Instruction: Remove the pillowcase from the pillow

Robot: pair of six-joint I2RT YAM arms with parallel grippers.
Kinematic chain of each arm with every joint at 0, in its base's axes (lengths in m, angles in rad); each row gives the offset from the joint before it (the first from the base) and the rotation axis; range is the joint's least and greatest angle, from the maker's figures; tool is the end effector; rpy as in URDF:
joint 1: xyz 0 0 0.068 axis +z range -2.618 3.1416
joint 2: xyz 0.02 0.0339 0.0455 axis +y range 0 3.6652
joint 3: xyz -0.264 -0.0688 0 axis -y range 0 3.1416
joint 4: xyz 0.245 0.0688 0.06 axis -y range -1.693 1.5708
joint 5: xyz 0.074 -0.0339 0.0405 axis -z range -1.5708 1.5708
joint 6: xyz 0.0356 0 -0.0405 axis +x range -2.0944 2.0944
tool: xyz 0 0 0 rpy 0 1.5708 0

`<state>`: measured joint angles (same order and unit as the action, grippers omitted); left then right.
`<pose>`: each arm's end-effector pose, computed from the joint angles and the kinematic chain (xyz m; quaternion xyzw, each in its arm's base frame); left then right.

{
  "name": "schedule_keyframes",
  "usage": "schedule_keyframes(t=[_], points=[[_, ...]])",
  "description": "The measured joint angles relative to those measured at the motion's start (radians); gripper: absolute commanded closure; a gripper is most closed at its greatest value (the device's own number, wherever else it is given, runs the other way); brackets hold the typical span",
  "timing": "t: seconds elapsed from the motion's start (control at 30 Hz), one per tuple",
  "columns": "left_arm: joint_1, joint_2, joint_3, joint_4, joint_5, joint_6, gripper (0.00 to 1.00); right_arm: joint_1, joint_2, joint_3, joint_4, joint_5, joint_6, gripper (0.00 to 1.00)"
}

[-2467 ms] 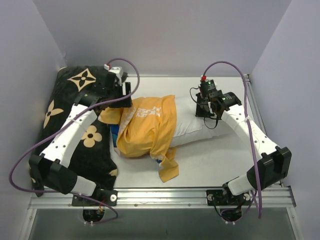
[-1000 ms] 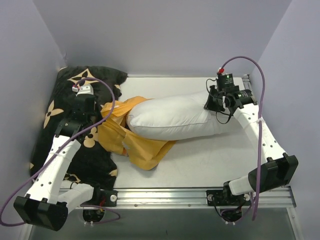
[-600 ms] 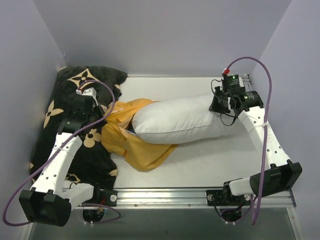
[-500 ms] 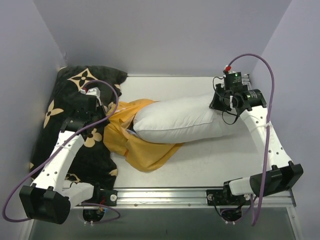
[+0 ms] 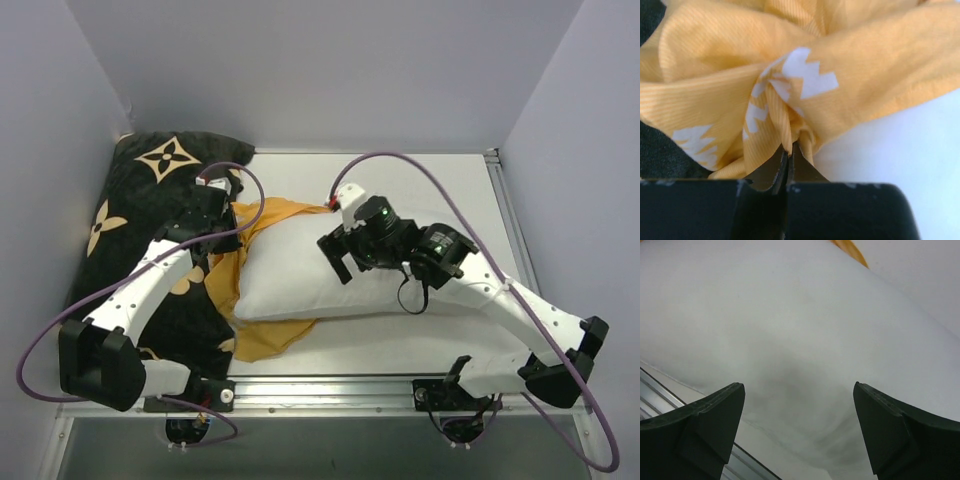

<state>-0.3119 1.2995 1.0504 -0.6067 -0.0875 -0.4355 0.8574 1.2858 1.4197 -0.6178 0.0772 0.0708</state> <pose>0.2610 -0.0809 0.2829 -0.0731 0.9331 -0.0895 0.3404 0.1837 0.2080 0.4081 -0.3094 0.7976 0.2017 0.4768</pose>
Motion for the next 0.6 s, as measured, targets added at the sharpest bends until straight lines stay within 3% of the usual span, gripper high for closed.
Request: schedule_keyframes(t=[0.27, 0.47, 0.5, 0.53, 0.57, 0.6], points=[[0.0, 0.047, 0.052, 0.01, 0.013, -0.014, 1.0, 0.251, 0.095, -0.184, 0.112, 0.138, -0.162, 0.0], [0.0, 0.058, 0.052, 0.016, 0.023, -0.018, 1.0, 0.301, 0.134, -0.208, 0.169, 0.16, -0.196, 0.01], [0.0, 0.058, 0.052, 0.017, 0.023, -0.018, 1.0, 0.302, 0.154, -0.208, 0.176, 0.163, -0.198, 0.13], [0.0, 0.058, 0.052, 0.018, 0.026, -0.018, 1.0, 0.3, 0.179, -0.205, 0.183, 0.168, -0.202, 0.32], [0.0, 0.058, 0.052, 0.02, 0.028, -0.019, 1.0, 0.293, 0.209, -0.2, 0.188, 0.171, -0.204, 0.59], [0.0, 0.058, 0.052, 0.021, 0.03, -0.02, 1.0, 0.285, 0.251, -0.185, 0.186, 0.174, -0.206, 0.99]])
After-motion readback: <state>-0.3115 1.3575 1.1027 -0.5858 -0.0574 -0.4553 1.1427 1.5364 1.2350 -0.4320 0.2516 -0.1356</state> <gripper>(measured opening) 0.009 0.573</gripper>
